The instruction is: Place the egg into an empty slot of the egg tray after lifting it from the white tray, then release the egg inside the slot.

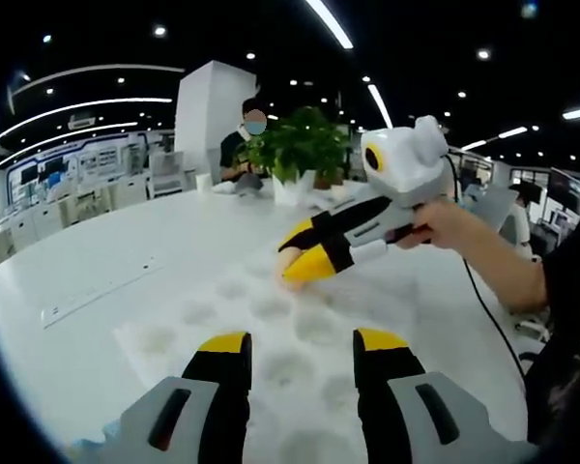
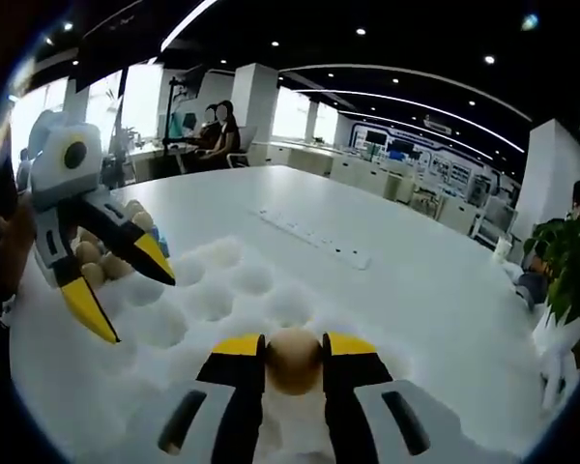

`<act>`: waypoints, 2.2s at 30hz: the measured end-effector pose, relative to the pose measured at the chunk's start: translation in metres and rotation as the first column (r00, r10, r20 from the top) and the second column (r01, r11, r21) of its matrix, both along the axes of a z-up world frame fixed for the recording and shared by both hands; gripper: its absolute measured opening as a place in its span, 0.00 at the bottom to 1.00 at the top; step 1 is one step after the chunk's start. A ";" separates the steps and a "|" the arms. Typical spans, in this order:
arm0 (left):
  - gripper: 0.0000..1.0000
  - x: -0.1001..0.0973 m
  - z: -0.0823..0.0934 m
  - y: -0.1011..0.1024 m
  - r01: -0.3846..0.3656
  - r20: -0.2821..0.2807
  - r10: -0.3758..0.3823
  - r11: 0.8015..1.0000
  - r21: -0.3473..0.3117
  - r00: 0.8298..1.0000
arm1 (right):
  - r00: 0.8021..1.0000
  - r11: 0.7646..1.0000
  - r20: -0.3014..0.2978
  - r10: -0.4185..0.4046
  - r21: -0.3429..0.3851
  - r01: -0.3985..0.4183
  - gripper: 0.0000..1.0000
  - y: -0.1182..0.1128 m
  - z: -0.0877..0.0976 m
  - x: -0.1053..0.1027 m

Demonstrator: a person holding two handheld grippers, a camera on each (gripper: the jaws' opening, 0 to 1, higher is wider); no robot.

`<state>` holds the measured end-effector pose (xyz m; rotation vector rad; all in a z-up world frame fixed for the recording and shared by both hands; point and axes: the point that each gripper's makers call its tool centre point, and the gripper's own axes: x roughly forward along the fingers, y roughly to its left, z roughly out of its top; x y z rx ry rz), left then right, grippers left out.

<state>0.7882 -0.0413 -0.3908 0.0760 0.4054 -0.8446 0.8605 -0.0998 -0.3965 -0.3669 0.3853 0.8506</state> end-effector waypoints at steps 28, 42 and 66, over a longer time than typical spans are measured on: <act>0.44 -0.022 -0.002 0.021 -0.022 0.000 0.022 1.000 -0.011 1.000 | 0.999 1.000 0.023 0.024 -0.006 -0.024 0.24 0.025 0.007 -0.004; 0.44 -0.026 -0.005 0.035 -0.036 -0.003 0.036 0.999 0.000 0.999 | 0.998 0.999 0.035 0.047 0.007 -0.047 0.23 0.043 0.012 -0.010; 0.45 -0.044 -0.003 0.062 -0.082 0.005 0.082 0.997 -0.016 0.997 | 0.996 0.996 0.037 0.085 -0.008 -0.085 0.23 0.071 0.016 -0.025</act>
